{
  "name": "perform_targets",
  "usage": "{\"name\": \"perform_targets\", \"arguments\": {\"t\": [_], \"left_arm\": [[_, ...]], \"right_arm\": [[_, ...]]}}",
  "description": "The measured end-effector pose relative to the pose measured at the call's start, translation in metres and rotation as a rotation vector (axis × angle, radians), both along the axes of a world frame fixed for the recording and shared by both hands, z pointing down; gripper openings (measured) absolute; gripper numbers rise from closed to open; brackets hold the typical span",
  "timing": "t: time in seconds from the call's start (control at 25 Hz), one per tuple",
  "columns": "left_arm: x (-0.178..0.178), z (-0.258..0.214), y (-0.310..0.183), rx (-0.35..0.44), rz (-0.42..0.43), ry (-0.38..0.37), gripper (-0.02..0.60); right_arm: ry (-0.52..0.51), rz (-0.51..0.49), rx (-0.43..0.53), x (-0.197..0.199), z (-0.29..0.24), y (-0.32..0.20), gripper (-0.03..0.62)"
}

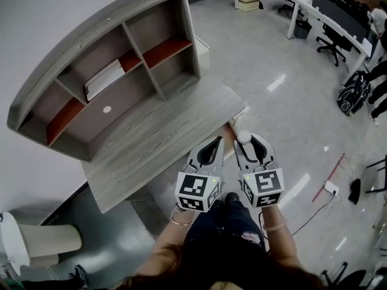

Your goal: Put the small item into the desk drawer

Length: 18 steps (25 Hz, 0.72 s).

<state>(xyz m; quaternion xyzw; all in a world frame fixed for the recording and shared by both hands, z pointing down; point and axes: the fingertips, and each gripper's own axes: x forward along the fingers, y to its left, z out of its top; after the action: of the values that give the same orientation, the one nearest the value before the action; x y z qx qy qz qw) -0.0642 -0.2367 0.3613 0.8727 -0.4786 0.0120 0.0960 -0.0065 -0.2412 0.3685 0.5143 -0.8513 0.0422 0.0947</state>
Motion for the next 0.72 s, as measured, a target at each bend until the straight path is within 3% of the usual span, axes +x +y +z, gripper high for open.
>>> {"name": "perform_targets", "arguments": {"t": [0.72], "left_arm": [[0.012, 0.066, -0.048, -0.025, -0.095, 0.009, 0.015]], "right_arm": [[0.089, -0.101, -0.040, 0.010, 0.066, -0.050, 0.144]]}}
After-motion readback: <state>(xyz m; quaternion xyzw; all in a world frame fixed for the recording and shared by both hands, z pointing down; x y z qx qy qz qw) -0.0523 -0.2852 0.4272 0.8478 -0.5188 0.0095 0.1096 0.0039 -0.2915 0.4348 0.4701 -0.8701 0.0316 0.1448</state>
